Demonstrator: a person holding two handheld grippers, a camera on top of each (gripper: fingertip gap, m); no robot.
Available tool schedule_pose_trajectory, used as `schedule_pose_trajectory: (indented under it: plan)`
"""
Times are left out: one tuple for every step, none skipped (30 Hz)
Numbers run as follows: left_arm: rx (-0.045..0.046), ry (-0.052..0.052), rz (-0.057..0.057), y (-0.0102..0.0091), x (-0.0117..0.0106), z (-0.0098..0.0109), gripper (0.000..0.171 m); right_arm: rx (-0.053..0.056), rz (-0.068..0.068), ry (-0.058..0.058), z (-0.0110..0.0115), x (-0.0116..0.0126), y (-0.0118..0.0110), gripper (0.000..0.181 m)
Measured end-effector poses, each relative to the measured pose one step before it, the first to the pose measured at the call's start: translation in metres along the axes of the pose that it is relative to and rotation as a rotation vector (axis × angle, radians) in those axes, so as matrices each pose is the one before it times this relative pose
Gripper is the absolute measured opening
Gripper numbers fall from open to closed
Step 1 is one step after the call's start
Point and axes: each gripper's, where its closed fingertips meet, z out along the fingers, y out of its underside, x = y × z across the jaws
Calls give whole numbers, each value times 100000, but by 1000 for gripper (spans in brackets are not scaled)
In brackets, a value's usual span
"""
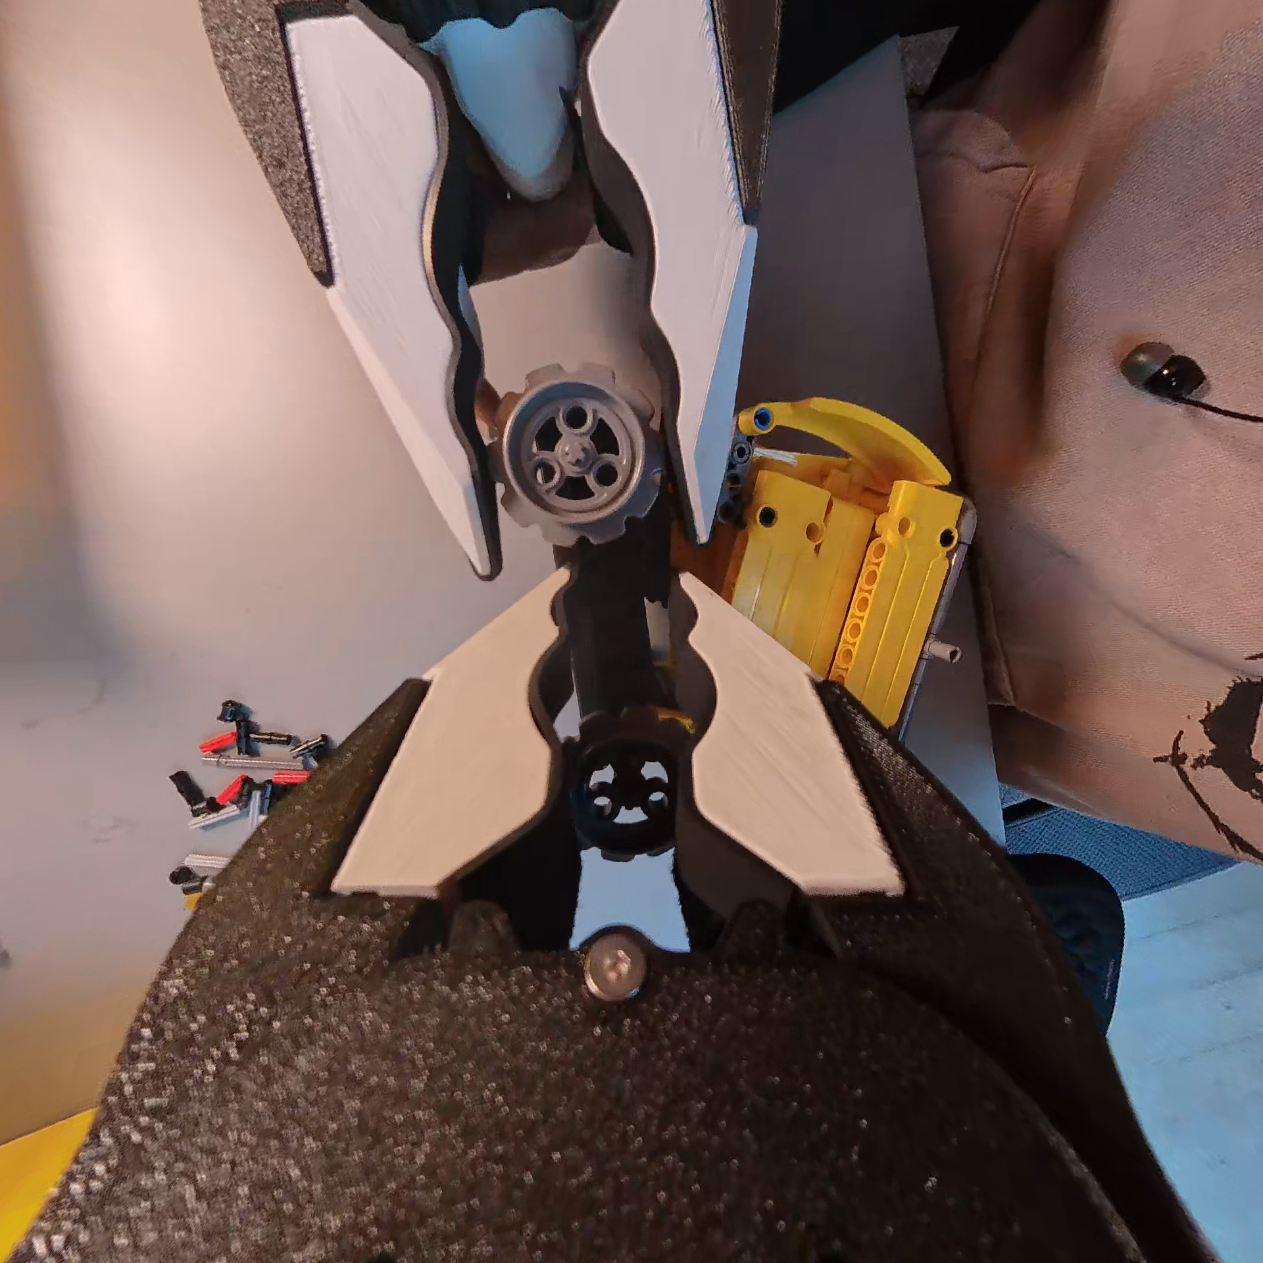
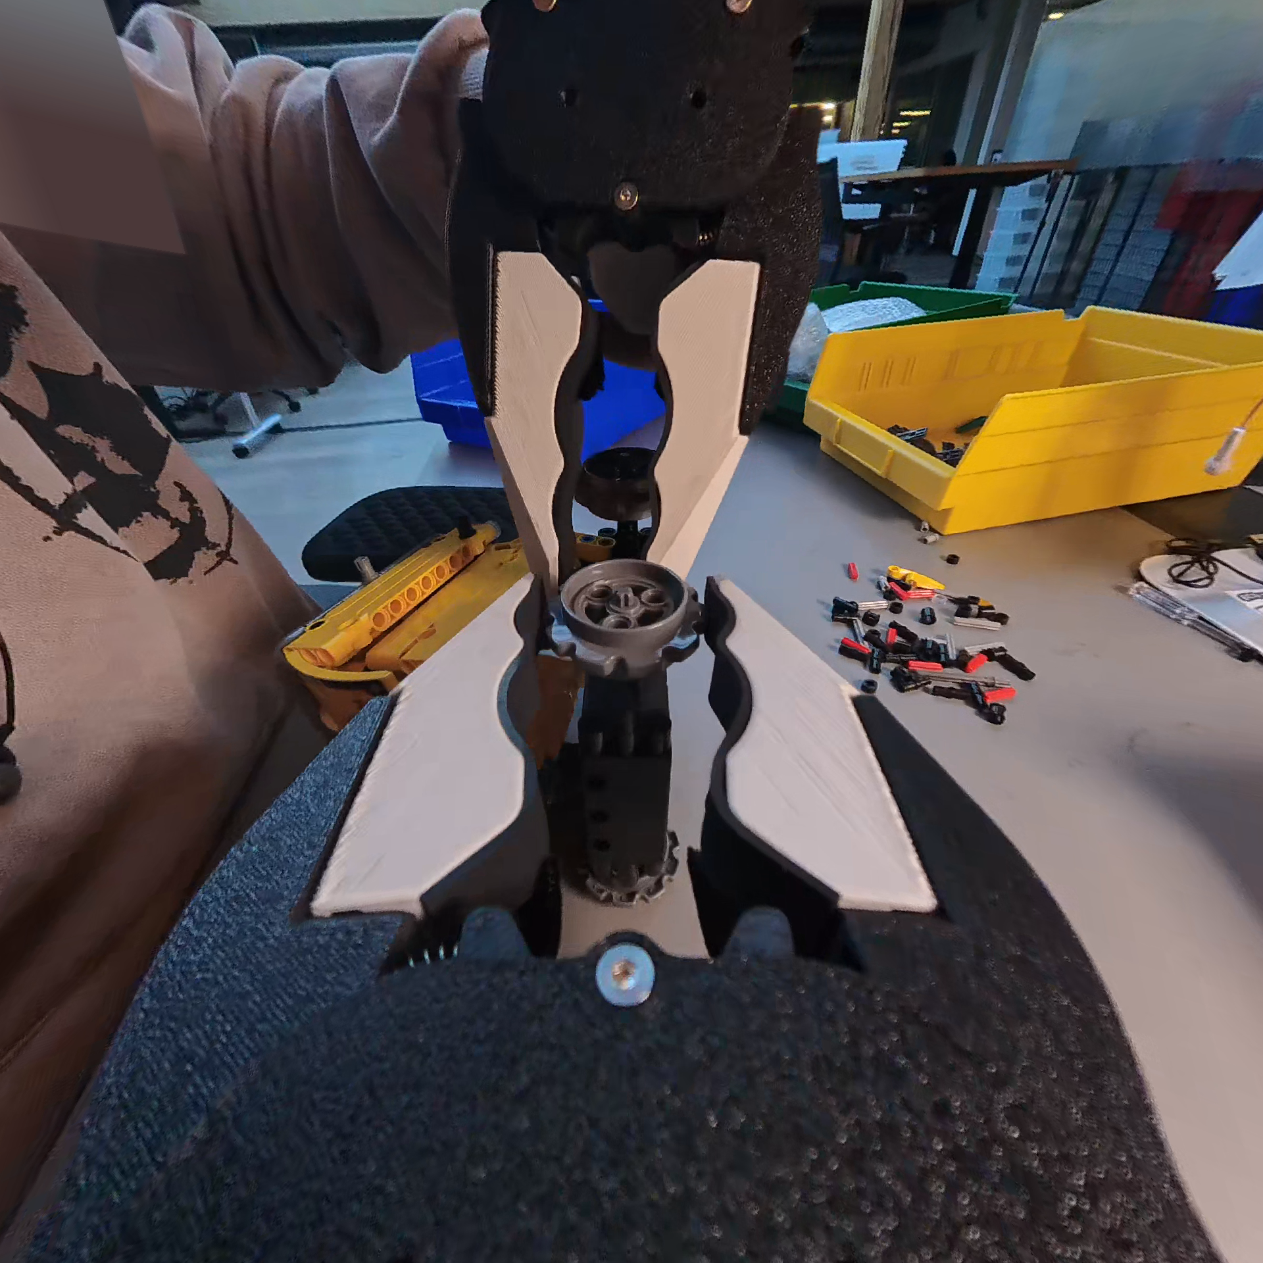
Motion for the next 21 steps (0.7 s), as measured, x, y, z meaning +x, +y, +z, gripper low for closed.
schedule_pose_trajectory:
  plan:
    - [1448,345,-1516,-53,114,4,25,1400,-109,-79,-6,-72,-33,45]
    - [1429,180,-1516,-71,121,2,26,1376,-209,624,1,-16,-30,45]
    - [1159,-90,-1700,-68,77,8,26,942,-3,491,-1,-13,-14,45]
    - [840,207,-1397,-64,100,16,26,394,298,-365,2,-86,-13,45]
    - [589,44,-803,-55,69,28,26,101,-261,-763,3,-119,-2,45]
    - [466,-746,-454,-36,-57,19,26,83,-401,70,20,-31,-10,45]
    - [502,-666,-273,-44,-47,13,25,113,-49,179,26,-8,-5,45]
    - [636,-260,-99,-51,16,18,25,197,580,-193,5,-18,1,45]
    - [927,-96,-189,-64,20,31,24,460,760,-575,-2,-57,-17,45]
    - [1148,99,-201,-73,24,31,25,444,579,-743,-23,-71,-4,45]
    - [1060,493,-553,-39,28,24,25,171,373,-678,-20,-66,-6,44]
    - [642,669,-765,-17,33,21,25,-77,-147,-832,-11,-128,2,44]
    - [183,-141,-246,-8,14,17,27,125,-338,-236,-14,-86,-12,44]
    - [-504,-974,532,19,-13,29,24,730,412,284,-37,3,-49,43]
    - [-594,-1113,585,16,-23,31,26,1123,1602,181,-10,3,-41,43]
    - [-83,-849,-135,-35,-30,30,27,940,2001,47,-40,23,-63,42]
    - [152,-411,-735,-29,26,7,27,692,1742,-68,-39,28,-53,42]
    - [50,-73,-15,0,81,-14,27,819,1870,-916,-8,-113,-74,41]
    - [-128,136,12,3,92,-38,27,826,1669,-828,35,-139,-80,41]
    - [-144,530,-1389,-48,83,-75,23,671,653,-163,88,-109,-87,41]
    - [794,-194,-1511,-90,-100,-26,18,303,-28,-2009,211,-474,-128,40]
